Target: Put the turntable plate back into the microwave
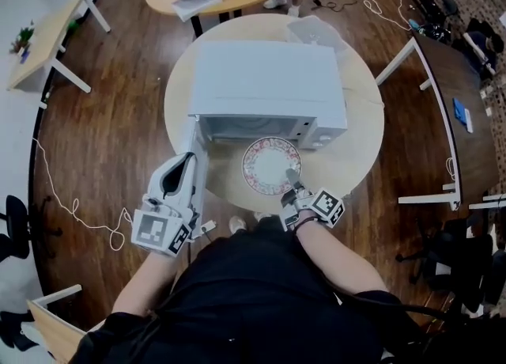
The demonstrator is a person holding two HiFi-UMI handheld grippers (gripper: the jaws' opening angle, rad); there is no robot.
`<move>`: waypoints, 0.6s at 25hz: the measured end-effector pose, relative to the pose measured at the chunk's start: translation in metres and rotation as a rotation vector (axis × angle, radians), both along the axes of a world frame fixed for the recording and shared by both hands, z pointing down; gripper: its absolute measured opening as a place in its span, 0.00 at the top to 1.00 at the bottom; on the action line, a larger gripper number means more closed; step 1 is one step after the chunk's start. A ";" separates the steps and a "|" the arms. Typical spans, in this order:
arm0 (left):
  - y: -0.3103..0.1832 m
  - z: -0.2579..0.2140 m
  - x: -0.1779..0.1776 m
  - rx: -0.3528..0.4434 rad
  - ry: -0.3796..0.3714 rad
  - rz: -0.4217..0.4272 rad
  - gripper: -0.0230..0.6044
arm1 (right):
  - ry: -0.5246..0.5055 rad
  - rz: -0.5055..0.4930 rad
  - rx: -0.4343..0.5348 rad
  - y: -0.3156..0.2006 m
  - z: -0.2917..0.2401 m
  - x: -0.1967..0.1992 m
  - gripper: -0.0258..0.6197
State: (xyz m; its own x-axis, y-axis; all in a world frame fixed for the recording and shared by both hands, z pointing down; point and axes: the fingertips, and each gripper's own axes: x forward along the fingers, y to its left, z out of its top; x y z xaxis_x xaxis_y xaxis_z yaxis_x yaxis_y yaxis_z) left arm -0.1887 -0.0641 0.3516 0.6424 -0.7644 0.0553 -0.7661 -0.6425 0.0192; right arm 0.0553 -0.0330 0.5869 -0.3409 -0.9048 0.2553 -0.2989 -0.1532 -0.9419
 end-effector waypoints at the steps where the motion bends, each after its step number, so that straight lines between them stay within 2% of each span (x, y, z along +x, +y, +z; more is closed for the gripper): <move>1: 0.000 0.000 0.001 0.000 -0.004 -0.003 0.96 | -0.005 -0.004 -0.003 -0.001 0.000 0.000 0.91; 7: 0.001 -0.010 0.016 0.024 0.004 0.001 0.96 | -0.005 -0.058 0.003 -0.011 0.001 0.001 0.91; 15: 0.001 -0.006 0.014 0.032 -0.030 -0.020 0.96 | -0.030 -0.083 -0.006 -0.017 0.007 -0.003 0.91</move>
State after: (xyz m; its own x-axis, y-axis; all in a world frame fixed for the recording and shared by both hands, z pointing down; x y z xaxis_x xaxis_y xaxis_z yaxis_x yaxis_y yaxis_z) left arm -0.1750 -0.0631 0.3456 0.6251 -0.7790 0.0494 -0.7790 -0.6266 -0.0244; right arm 0.0527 -0.0498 0.5935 -0.4219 -0.8717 0.2492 -0.2828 -0.1345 -0.9497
